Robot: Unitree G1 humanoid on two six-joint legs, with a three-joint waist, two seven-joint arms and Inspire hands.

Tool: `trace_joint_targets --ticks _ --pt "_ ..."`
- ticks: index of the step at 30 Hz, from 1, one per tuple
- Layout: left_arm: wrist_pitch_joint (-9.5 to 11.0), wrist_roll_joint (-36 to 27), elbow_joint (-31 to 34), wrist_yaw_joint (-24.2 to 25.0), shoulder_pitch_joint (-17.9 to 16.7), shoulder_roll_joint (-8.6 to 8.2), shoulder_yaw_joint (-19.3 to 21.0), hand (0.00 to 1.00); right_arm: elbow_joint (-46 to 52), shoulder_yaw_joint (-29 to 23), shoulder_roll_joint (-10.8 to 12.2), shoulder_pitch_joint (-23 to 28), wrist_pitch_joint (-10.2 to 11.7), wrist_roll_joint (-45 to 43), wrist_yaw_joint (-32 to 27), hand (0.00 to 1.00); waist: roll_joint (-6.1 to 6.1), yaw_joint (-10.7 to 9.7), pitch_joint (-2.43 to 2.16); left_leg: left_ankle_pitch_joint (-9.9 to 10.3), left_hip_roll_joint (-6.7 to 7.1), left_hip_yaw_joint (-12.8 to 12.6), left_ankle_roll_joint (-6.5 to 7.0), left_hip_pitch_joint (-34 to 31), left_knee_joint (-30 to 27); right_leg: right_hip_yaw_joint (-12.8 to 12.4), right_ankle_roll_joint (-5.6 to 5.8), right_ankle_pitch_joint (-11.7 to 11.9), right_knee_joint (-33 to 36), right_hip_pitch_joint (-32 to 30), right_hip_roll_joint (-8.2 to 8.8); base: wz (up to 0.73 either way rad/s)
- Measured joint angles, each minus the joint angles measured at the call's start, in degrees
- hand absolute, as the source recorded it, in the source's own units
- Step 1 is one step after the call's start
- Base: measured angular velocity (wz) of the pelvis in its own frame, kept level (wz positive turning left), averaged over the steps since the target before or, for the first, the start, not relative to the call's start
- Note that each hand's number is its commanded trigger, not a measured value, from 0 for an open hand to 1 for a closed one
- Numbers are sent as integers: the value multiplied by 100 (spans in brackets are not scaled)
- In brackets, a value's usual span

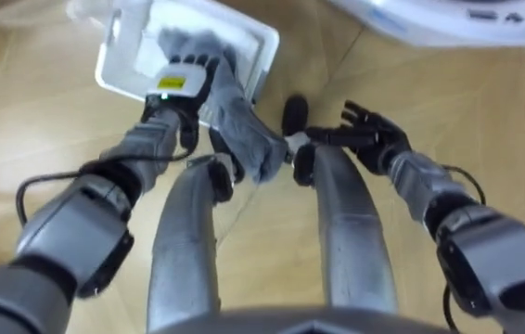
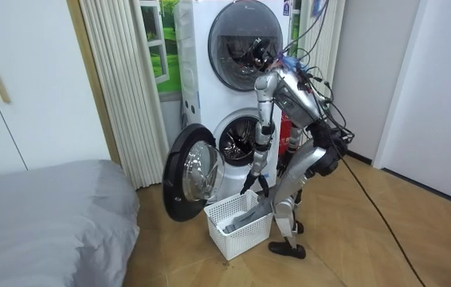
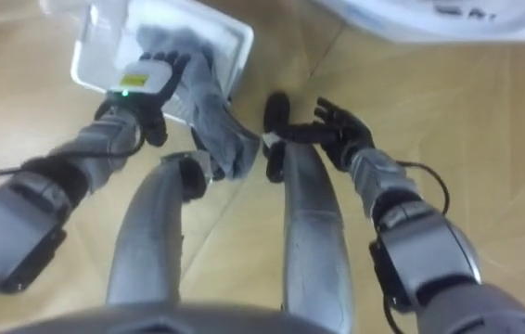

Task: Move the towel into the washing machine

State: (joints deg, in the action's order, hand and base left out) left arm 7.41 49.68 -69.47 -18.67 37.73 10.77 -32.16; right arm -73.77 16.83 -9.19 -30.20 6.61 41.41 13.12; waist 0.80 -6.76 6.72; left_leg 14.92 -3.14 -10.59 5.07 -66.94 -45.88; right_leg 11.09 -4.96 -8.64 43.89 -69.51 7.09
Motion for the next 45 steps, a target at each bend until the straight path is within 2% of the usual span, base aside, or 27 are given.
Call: trace_joint_targets --ticks 4,10,12,18,21,22,23,24,27,29,33,38,41,45 --pt "13 -2 0 -145 141 48 -219 0 2 52 2 -187 17 551 79 0 -4 -78 -2 77 -19 4 -2 -344 -326 -31 -39 -57 291 -349 23 0" --pt "19 -67 63 -220 164 89 -864 0 77 456 17 -191 137 1065 59 0 -41 -289 -16 243 -44 37 -7 -660 -788 -120 -39 -172 699 -670 -20 -4" --pt "59 -76 142 -212 168 80 -939 0 156 492 73 -188 161 1182 26 0 -65 -410 -16 271 -71 37 0 -813 -921 -137 -41 -186 815 -812 -27 -4" --pt "226 -265 138 -94 259 -49 -1175 0 238 903 79 -215 340 1234 19 0 -90 -492 -12 393 -206 62 19 -954 -1169 -71 -59 -206 908 -879 -63 -7" --pt "264 -289 159 -9 260 -53 -1196 0 248 904 100 -214 411 1216 64 0 -101 -513 -17 398 -207 59 25 -1019 -1184 -70 -57 -205 914 -938 -59 -2" --pt "265 -289 185 62 263 -51 -1192 42 248 903 103 -218 433 1216 83 0 -105 -511 -15 398 -206 57 26 -1062 -1188 -67 -56 -204 917 -978 -55 0" --pt "265 -289 200 123 259 -51 -1192 87 248 903 113 -217 444 1217 86 0 -106 -511 -16 398 -207 56 27 -1094 -1188 -65 -56 -203 918 -1010 -54 0" --pt "265 -293 205 161 260 -51 -1197 100 248 903 118 -217 450 1218 86 0 -107 -513 -16 398 -208 57 27 -1109 -1189 -60 -56 -203 922 -1027 -50 0" --pt "266 -500 209 342 246 -48 -1308 100 236 895 178 -217 461 1080 77 0 -116 -541 -16 403 -206 59 50 -1147 -1218 -30 -71 -240 979 -1069 -14 2" --pt "275 -1001 219 614 251 -49 -1379 100 235 886 240 -236 473 768 63 0 -117 -550 -18 405 -205 63 46 -1143 -1200 -27 -73 -249 969 -1067 -16 0" --pt "297 -1417 215 1204 255 -48 -1378 100 141 816 246 -280 527 324 82 0 -133 -559 -26 405 -208 59 46 -1134 -1178 -21 -72 -249 947 -1058 -10 0" --pt "295 -1413 218 1653 264 -51 -1377 100 -76 688 304 -359 518 237 83 0 -265 -607 -37 406 -197 42 48 -1036 -1149 -15 -81 -276 955 -976 23 2" --pt "295 -1417 223 1925 230 -58 -1599 100 -142 666 357 -426 521 253 82 0 -284 -693 -46 410 -190 41 55 -990 -1147 -7 -71 -287 958 -931 39 1" --pt "294 -1416 235 2213 194 -84 -1785 100 -171 668 467 -438 501 250 83 0 -294 -712 -50 409 -188 30 57 -962 -1143 -11 -70 -288 964 -912 46 0"
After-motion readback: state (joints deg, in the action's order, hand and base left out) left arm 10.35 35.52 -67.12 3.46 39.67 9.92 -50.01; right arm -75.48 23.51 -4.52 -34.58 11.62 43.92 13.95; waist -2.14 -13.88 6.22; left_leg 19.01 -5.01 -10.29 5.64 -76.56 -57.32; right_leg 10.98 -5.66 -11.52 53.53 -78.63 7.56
